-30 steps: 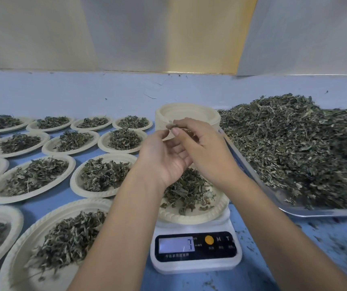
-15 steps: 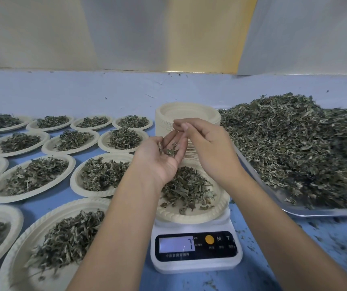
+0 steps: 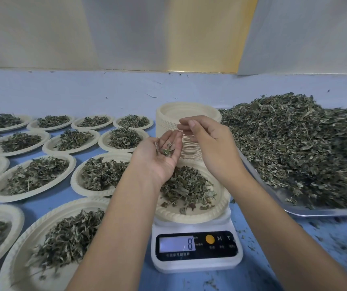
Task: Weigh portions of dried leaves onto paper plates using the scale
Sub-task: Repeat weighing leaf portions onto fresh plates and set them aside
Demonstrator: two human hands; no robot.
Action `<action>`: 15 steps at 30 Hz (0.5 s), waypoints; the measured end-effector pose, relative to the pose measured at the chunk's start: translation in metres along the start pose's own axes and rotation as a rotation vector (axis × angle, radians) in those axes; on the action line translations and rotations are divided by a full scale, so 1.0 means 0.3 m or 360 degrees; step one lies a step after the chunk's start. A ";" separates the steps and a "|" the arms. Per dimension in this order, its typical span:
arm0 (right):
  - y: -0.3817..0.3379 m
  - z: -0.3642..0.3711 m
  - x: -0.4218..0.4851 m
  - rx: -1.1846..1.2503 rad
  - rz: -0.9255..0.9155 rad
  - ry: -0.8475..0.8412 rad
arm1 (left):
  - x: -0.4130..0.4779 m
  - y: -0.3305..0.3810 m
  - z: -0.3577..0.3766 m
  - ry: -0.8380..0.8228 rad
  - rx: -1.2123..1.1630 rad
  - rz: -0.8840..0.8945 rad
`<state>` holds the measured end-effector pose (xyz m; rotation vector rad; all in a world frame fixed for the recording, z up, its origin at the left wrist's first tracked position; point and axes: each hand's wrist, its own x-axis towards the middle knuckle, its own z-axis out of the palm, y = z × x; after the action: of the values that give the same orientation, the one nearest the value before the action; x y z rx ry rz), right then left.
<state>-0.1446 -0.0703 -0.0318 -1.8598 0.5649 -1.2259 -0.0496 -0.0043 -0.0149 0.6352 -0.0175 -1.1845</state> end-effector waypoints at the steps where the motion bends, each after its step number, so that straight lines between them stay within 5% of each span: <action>1: 0.002 -0.001 0.001 0.0008 0.0016 0.0008 | 0.000 0.002 0.000 0.0011 -0.0008 0.0000; 8: 0.009 -0.021 0.004 -0.0143 0.0146 -0.0064 | -0.002 0.008 -0.002 0.0036 -0.0065 -0.0017; 15: 0.014 -0.061 0.000 -0.0904 0.0376 -0.0788 | 0.006 0.016 -0.012 0.0079 -0.0109 0.0019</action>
<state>-0.1610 -0.0798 -0.0317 -2.3722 0.8777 -0.4340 -0.0435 -0.0031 -0.0162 0.6035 0.0610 -1.1526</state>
